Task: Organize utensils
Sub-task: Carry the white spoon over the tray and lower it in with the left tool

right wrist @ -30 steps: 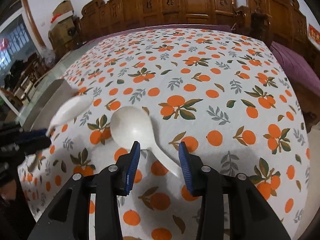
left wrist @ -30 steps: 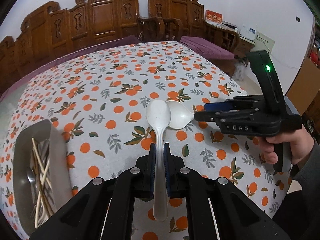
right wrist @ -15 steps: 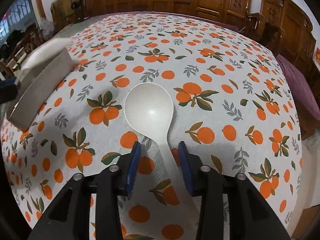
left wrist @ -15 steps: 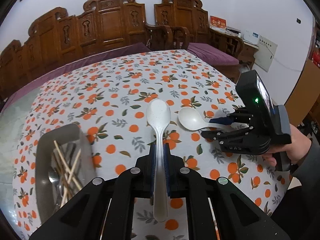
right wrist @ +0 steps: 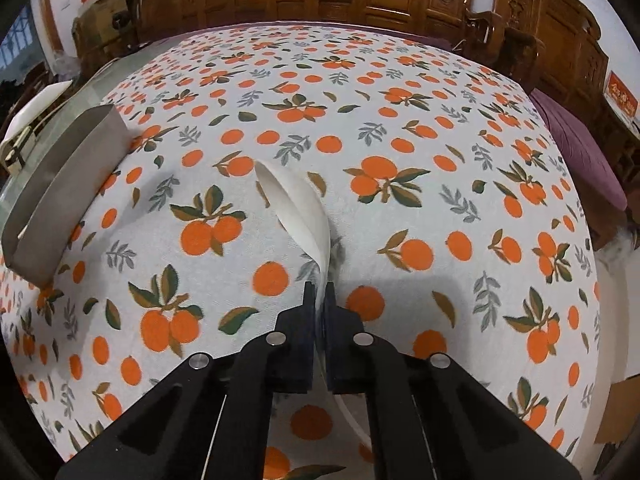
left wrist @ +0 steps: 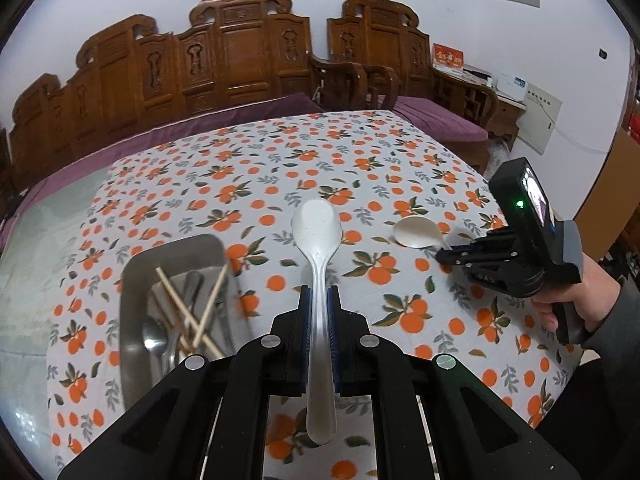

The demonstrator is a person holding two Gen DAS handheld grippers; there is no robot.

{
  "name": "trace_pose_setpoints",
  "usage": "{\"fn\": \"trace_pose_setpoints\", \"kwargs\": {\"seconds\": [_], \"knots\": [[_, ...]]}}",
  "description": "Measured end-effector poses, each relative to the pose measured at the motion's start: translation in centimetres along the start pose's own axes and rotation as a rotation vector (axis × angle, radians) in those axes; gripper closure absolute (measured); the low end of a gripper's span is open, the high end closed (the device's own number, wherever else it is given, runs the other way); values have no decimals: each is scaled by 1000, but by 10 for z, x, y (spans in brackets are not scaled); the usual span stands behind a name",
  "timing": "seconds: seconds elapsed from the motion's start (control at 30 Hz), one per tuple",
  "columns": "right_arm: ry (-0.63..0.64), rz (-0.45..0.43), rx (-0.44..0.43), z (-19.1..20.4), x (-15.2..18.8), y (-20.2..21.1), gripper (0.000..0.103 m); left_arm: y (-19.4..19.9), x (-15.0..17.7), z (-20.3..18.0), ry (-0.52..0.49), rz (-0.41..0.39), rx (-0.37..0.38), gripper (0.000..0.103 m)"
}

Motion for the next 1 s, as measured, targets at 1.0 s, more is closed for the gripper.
{"fn": "trace_pose_setpoints", "kwargs": {"seconds": [1.0], "knots": [[21, -132, -159, 110, -8, 47, 98, -38, 62, 104, 162, 131, -98, 96]]}}
Point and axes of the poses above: each gripper's, at about its wrist camera, not at the fingertips, and y roughly against the way its jaws point, z to its left, x to its underside, the point moved 9 cm from there along -y, roughly the way its jaws point, and after that the axes turned 10 degrees about -y, right-handed, at the moved point
